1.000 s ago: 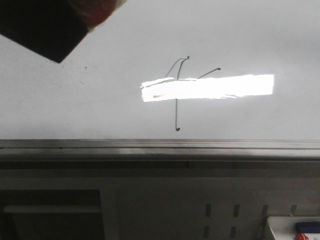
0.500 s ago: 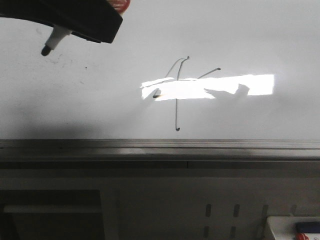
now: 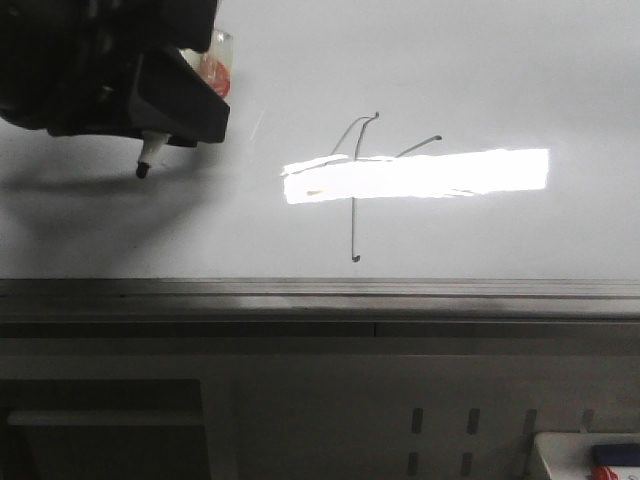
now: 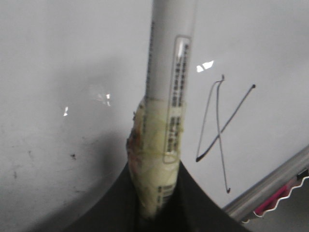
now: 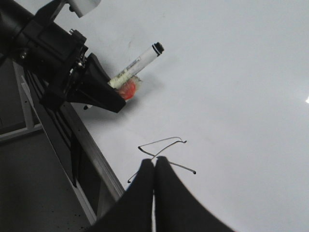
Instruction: Write number 4 on whiteboard
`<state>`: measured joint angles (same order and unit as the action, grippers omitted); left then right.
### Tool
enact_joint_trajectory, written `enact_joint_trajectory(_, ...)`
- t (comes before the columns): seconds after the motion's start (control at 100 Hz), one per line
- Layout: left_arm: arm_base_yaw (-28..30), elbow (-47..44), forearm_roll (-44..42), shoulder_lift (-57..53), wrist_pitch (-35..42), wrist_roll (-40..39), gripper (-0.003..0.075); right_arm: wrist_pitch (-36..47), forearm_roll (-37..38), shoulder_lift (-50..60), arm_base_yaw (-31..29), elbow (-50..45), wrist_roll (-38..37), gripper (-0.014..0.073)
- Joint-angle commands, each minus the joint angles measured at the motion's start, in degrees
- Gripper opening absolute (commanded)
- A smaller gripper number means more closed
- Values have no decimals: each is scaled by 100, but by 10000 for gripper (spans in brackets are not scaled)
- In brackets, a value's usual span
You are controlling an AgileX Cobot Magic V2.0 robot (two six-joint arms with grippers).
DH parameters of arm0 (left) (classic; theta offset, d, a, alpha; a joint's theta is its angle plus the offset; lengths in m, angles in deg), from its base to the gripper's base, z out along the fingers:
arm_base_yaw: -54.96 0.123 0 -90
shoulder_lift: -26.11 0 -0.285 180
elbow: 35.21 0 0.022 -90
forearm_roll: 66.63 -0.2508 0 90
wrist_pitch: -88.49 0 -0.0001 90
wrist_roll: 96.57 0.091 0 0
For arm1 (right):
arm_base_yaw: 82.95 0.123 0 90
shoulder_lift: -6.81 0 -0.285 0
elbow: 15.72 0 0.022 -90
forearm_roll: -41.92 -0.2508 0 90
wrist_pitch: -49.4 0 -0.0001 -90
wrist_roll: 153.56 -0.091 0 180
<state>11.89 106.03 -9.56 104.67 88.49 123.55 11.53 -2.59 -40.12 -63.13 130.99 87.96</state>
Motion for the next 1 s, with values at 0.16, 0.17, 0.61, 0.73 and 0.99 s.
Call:
enact_joint_trajectory(0.16,-152,143,227,229,889,-57,-20,418,-259,14,-28,146,-22,-64)
enact_joint_trajectory(0.17,-172,143,227,246,900,-57,-20,418,-252,14,-28,146,-22,-64)
enact_joint_trajectory(0.61,-553,143,227,670,1738,-57,-20,396,-252,14,-28,146,-22,-64)
enact_joint_trajectory(0.73,-553,143,236,673,1764,-57,-20,388,-262,14,-28,146,-22,-64)
enact_joint_trajectory(0.99,-553,143,565,683,1764,-57,126,362,-323,14,-28,146,-22,-64)
